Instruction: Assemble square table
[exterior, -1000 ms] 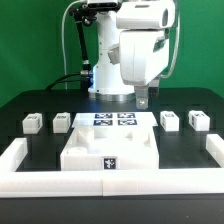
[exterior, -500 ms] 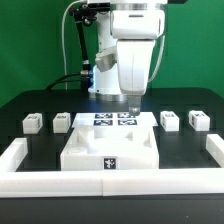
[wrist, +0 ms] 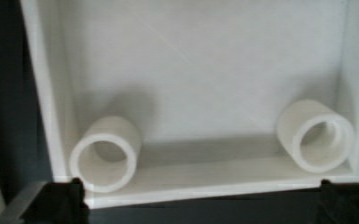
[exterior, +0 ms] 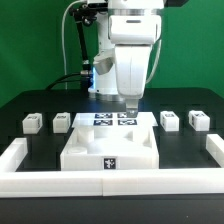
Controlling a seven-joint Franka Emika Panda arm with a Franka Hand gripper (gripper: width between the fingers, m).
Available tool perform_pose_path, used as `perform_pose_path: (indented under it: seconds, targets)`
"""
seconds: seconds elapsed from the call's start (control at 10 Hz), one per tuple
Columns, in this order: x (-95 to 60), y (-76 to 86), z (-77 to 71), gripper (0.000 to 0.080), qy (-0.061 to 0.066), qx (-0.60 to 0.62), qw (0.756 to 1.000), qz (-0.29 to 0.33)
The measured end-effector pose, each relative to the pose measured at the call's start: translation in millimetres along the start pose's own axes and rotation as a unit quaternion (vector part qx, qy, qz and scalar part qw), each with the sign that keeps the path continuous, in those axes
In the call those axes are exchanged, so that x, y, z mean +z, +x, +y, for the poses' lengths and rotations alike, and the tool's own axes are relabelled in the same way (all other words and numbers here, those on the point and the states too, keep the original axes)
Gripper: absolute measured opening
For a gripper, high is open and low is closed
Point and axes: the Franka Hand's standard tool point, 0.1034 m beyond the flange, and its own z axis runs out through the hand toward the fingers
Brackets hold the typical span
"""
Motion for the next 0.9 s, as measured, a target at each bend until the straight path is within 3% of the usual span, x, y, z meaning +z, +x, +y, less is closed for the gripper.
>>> perform_pose_path:
  seconds: [0.2, 0.5, 0.9]
  targets:
    - [9.0, -9.5, -22.0, 0.0650, -0.006, 0.003, 1.000, 0.003]
    - [26.2, -22.0, -50.4, 0.0650, 0.002, 0.013, 1.000, 0.005]
    - [46.6, -23.2, -85.2, 0.0650, 0.012, 0.013, 1.000, 0.007]
